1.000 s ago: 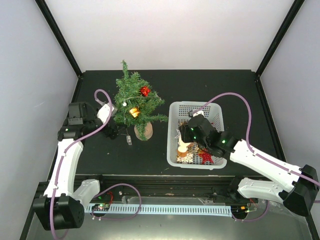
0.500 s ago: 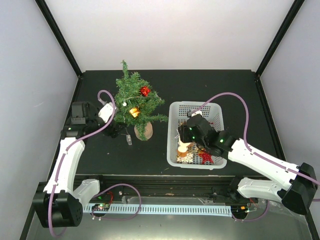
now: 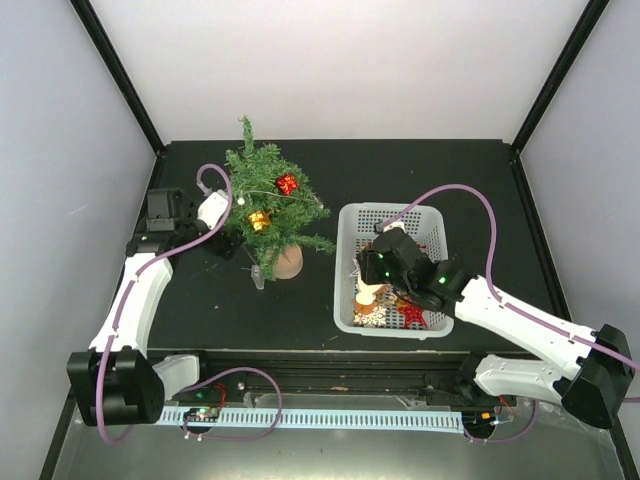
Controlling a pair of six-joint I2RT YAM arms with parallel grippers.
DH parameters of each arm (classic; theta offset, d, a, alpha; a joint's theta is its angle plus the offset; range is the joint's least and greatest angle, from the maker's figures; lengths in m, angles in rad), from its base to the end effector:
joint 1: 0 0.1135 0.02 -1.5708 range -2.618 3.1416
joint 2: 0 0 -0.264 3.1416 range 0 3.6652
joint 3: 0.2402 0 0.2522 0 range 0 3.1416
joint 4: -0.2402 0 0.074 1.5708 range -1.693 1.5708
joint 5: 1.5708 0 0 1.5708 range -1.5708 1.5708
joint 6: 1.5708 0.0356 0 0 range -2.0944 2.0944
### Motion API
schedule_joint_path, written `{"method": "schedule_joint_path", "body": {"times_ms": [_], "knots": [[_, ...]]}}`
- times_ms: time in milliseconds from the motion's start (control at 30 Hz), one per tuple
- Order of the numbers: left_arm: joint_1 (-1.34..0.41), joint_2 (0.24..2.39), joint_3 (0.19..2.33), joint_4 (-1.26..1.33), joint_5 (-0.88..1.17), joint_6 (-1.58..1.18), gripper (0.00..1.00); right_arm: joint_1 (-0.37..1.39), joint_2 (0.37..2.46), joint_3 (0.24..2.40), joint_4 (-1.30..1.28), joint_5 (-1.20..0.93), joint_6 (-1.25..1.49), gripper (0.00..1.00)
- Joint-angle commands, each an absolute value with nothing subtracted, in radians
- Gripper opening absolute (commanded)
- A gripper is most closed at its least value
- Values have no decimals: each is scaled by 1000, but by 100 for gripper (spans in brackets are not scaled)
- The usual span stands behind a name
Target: Decorate the small christmas tree
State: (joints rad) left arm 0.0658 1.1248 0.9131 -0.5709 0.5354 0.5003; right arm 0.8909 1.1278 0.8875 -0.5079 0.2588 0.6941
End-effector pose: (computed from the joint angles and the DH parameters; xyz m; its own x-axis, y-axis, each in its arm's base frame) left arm 0.2331 -0.0028 0.2851 -0.4713 0.3824 -0.7947 0.6046 0.7961 0.0245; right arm 0.1570 0.1797 0.2782 -0.7342 0.0755 -0.6747 -0.2135 0.9177 0.3350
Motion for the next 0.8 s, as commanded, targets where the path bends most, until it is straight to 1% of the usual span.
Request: {"method": "schedule_joint_path", "body": {"times_ms": [0,433,567,767], "knots": [[64,1158,974,-518,501,491,99,881,1126,898,-499,271,692,47],[94,1304,1078,-468,466,529,99,868,1124,890,-506,271,687,47],[131,1362,1125,-454,512,550,99,863,1124,884,-500,267,680,47],[170,1471,1207,-456,637,598,99,861,1142,897,-436,215,652,47]]}}
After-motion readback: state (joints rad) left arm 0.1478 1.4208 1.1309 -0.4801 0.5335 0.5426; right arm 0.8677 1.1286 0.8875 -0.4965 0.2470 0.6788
